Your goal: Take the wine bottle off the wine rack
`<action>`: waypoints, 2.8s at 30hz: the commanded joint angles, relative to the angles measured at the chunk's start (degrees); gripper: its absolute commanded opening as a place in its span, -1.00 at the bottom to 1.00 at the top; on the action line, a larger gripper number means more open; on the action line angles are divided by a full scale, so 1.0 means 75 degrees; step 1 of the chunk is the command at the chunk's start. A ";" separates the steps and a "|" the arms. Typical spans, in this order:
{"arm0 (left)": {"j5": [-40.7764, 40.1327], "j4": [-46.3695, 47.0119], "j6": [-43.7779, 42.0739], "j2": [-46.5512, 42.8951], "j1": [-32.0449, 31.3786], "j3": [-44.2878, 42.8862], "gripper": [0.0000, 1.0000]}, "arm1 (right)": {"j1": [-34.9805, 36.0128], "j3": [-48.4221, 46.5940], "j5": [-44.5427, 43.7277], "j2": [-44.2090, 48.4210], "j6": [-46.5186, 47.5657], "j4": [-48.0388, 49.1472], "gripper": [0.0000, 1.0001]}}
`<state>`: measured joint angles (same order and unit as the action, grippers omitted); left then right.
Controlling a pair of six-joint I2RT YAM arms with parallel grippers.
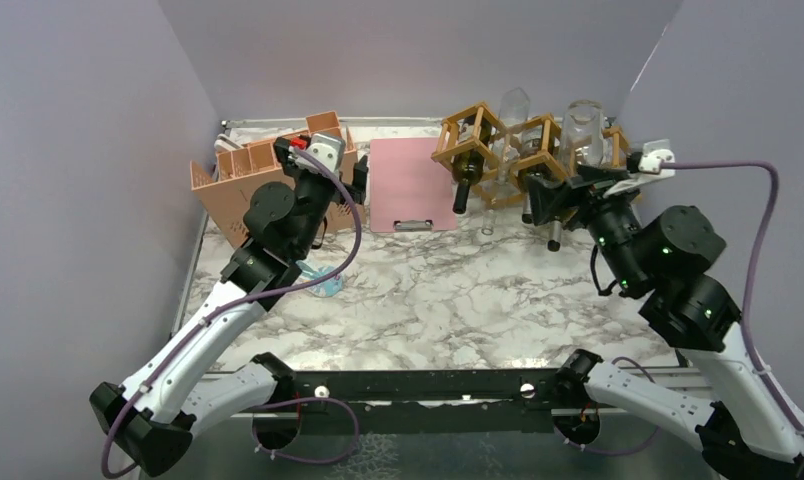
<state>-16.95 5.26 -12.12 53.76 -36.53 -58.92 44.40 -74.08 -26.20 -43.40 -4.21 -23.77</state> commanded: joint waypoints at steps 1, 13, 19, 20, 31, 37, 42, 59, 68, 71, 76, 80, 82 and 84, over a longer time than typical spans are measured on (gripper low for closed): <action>0.0715 0.0612 0.0829 0.0161 0.0592 0.0546 0.98 | -0.0294 0.0511 0.0427 -0.0150 -0.0708 -0.0308 0.99; 0.1799 0.1156 0.2010 0.0363 0.0788 0.1431 0.98 | -0.0744 0.1733 0.0805 -0.0769 -0.2221 -0.1360 0.99; 0.2151 0.1313 0.2379 0.0434 0.0722 0.1460 0.98 | -0.0804 0.1743 0.1002 -0.1201 -0.2493 -0.1786 0.99; 0.2184 0.1335 0.2433 0.0433 0.0712 0.1453 0.98 | -0.0807 0.1694 0.1031 -0.1296 -0.2516 -0.1813 0.99; 0.2313 0.1486 0.2628 0.0407 0.0437 0.1477 0.98 | -0.0837 0.0161 0.0748 -0.3133 -0.2733 -0.2008 0.99; 0.2193 0.1517 0.2579 0.0368 0.0291 0.1506 0.98 | -0.1035 -0.1259 0.0371 -0.4357 -0.2797 -0.2509 0.99; 0.2206 0.1538 0.2589 0.0339 0.0145 0.1524 0.98 | -0.1782 -0.1916 0.0723 -0.5040 -0.2880 -0.2704 0.99; 0.2102 0.1527 0.2447 0.0289 -0.0102 0.1541 0.98 | -0.3235 -0.2113 0.2275 -0.6161 -0.3119 -0.2018 0.99; 0.2045 0.1487 0.2391 0.0314 -0.0121 0.1539 0.98 | -0.3399 -0.2192 0.2507 -0.6604 -0.3158 -0.1663 0.99; 0.2042 0.1479 0.2388 0.0346 -0.0121 0.1539 0.98 | -0.3418 -0.2364 0.2387 -0.6803 -0.3399 -0.1866 0.99; 0.2058 0.1488 0.2389 0.0395 -0.0115 0.1539 0.98 | -0.3587 -0.2281 0.2887 -0.6905 -0.3374 -0.1669 0.99; 0.2051 0.1484 0.2389 0.0409 -0.0121 0.1542 0.98 | -0.3898 -0.1719 0.3488 -0.6759 -0.3305 -0.1044 0.99; 0.2045 0.1476 0.2393 0.0423 -0.0121 0.1539 0.98 | -0.3961 -0.1584 0.3694 -0.6721 -0.3054 -0.0827 0.99; 0.2034 0.1471 0.2389 0.0458 -0.0121 0.1539 0.98 | -0.3968 -0.1388 0.3697 -0.6608 -0.2918 -0.0532 0.99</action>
<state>-0.95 15.03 6.37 56.90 -37.26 -47.79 15.38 -86.96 -2.33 -94.94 -28.40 -33.56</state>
